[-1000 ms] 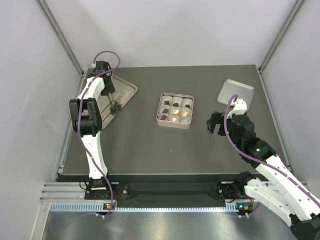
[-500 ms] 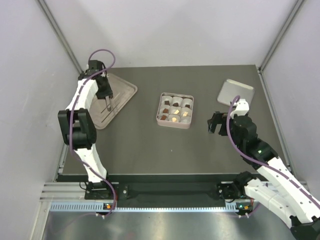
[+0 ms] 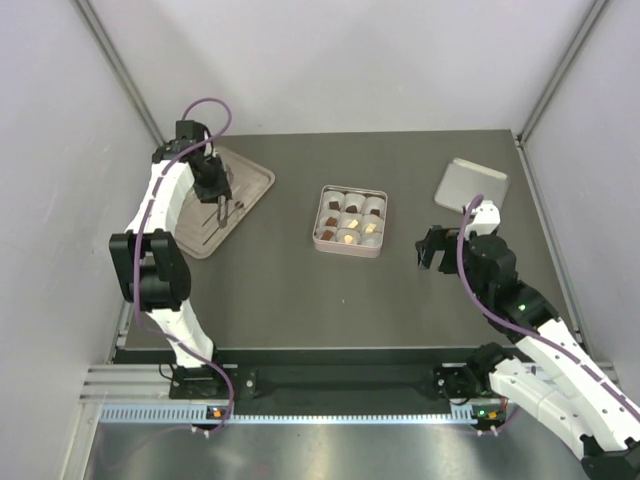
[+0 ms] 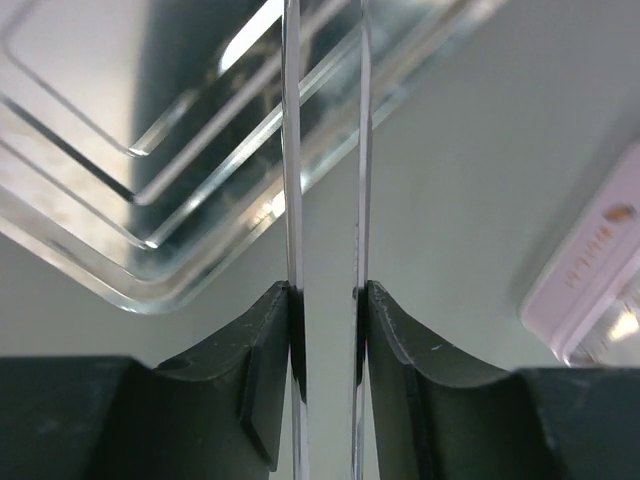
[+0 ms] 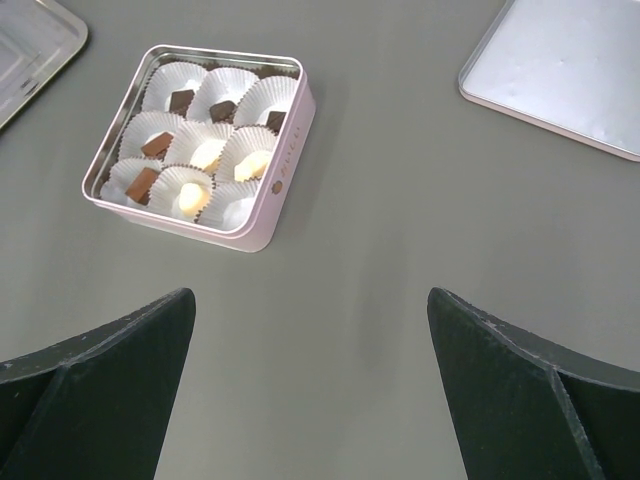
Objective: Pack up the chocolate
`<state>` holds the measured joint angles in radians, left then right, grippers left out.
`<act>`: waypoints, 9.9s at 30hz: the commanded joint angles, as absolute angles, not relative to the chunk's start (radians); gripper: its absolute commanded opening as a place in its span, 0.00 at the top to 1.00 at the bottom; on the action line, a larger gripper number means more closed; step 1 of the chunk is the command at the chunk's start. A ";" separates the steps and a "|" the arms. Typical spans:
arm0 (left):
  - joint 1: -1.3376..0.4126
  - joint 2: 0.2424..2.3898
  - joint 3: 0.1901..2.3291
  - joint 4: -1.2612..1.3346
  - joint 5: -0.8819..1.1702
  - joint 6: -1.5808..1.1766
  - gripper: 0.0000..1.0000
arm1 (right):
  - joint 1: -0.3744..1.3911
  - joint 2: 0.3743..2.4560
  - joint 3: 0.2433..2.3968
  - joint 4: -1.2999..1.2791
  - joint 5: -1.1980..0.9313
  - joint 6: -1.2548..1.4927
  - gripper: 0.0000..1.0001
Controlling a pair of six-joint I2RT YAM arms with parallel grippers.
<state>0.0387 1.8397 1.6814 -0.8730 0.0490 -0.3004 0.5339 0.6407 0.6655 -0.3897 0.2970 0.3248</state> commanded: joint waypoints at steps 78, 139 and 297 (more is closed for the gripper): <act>-0.792 1.772 1.496 -0.718 0.133 -0.400 0.60 | 0.534 0.563 0.796 -0.551 0.364 0.376 0.00; -0.428 1.421 1.280 -0.638 -0.184 -0.365 0.53 | 0.535 0.519 0.787 -0.583 0.295 0.407 0.00; -0.086 1.344 0.980 1.322 0.836 -1.490 0.08 | 0.543 1.356 1.577 0.424 -0.574 1.215 1.00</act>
<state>-0.1055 1.2846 0.9390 0.9291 0.8013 -1.2724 0.5175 1.3743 1.5879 0.2211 -0.5301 1.1061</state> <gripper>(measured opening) 0.918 0.009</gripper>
